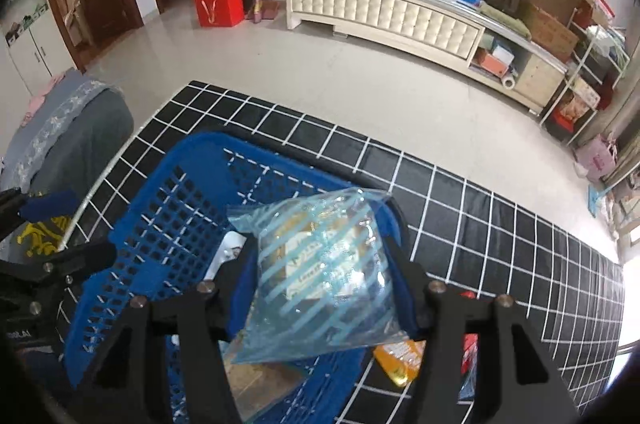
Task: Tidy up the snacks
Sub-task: 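Lower the bread bag into the basket and open the right gripper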
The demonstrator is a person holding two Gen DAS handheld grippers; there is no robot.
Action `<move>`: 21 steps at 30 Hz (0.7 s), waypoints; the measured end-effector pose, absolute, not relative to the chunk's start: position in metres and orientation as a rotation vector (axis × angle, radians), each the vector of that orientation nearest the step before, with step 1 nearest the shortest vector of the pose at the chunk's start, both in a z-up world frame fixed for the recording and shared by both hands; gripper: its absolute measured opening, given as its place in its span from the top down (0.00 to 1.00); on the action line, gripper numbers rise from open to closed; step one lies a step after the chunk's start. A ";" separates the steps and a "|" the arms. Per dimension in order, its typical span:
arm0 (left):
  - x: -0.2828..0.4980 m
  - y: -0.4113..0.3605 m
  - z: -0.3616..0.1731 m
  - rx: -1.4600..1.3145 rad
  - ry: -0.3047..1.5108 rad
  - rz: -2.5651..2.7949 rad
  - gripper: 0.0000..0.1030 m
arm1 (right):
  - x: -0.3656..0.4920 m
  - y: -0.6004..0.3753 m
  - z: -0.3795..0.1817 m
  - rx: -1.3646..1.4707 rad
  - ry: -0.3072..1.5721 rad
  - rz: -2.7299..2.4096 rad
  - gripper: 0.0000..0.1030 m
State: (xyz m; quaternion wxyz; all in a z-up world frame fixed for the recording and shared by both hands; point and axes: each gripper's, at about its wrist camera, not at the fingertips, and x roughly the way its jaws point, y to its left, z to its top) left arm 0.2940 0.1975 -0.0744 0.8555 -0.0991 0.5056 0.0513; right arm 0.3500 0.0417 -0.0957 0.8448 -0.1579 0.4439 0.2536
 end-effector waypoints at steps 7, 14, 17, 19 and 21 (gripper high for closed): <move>0.294 0.188 -0.082 -0.160 1.074 0.110 0.27 | 0.345 0.054 -0.098 -0.469 0.856 0.505 0.33; 0.290 0.180 -0.081 -0.146 1.074 0.094 0.27 | 0.329 0.056 -0.094 -0.596 0.763 0.413 0.16; 0.285 0.179 -0.080 -0.149 1.068 0.087 0.27 | 0.327 0.044 -0.083 -0.504 0.768 0.433 0.14; 0.282 0.176 -0.078 -0.146 1.063 0.082 0.27 | 0.330 0.040 -0.081 -0.470 0.796 0.436 0.08; 0.279 0.176 -0.077 -0.148 1.058 0.090 0.27 | 0.335 0.039 -0.080 -0.454 0.823 0.412 0.08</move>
